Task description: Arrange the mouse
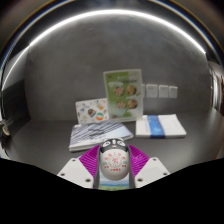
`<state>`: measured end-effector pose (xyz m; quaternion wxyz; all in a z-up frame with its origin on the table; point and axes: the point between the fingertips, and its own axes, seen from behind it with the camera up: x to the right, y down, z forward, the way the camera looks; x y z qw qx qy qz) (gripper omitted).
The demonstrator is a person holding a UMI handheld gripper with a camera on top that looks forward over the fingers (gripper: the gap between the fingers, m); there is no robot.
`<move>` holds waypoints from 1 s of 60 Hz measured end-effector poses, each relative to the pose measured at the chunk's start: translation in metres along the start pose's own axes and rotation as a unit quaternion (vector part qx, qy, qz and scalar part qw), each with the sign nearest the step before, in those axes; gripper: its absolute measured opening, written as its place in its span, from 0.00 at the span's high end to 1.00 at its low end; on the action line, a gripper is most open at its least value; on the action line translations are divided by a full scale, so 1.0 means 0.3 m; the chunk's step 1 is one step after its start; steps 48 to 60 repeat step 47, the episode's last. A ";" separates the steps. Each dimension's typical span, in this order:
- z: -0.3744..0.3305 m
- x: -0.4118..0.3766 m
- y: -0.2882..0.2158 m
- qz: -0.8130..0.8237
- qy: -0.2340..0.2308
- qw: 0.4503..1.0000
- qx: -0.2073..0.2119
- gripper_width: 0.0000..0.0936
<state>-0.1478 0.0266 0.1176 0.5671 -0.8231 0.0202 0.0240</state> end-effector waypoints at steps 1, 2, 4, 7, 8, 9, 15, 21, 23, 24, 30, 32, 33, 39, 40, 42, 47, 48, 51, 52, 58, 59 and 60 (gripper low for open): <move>0.009 -0.037 0.023 0.001 0.002 1.000 -0.006 0.57; 0.019 -0.069 0.049 0.003 0.005 1.000 -0.012 0.57; 0.054 -0.124 0.109 0.002 0.010 1.000 -0.026 0.57; 0.088 -0.181 0.191 -0.003 0.017 0.999 -0.051 0.57; 0.099 -0.193 0.216 -0.005 0.019 0.998 -0.060 0.57; 0.108 -0.201 0.241 -0.007 0.023 0.997 -0.069 0.57; 0.148 -0.221 0.334 -0.007 0.041 0.995 -0.092 0.57; 0.163 -0.202 0.399 -0.011 0.055 0.992 -0.112 0.55; 0.158 -0.202 0.390 -0.017 0.053 0.992 -0.112 0.56; 0.159 -0.203 0.388 -0.020 0.052 0.992 -0.111 0.55; 0.163 -0.206 0.393 -0.025 0.041 0.991 -0.125 0.43; 0.152 -0.213 0.399 -0.022 0.031 0.990 -0.137 0.40; 0.143 -0.217 0.404 -0.017 0.026 0.989 -0.144 0.33; 0.057 -0.226 0.406 0.005 -0.006 0.988 -0.153 0.09; 0.037 -0.224 0.399 0.006 -0.008 0.988 -0.151 0.11; -0.003 -0.212 0.393 0.012 -0.010 0.989 -0.147 0.12; -0.107 -0.149 0.395 0.026 -0.016 0.991 -0.133 0.10; -0.107 -0.149 0.395 0.026 -0.016 0.991 -0.133 0.10; -0.107 -0.149 0.395 0.026 -0.016 0.991 -0.133 0.10; -0.107 -0.149 0.395 0.026 -0.016 0.991 -0.133 0.10; -0.107 -0.149 0.395 0.026 -0.016 0.991 -0.133 0.10; -0.107 -0.149 0.395 0.026 -0.016 0.991 -0.133 0.10; -0.107 -0.149 0.395 0.026 -0.016 0.991 -0.133 0.10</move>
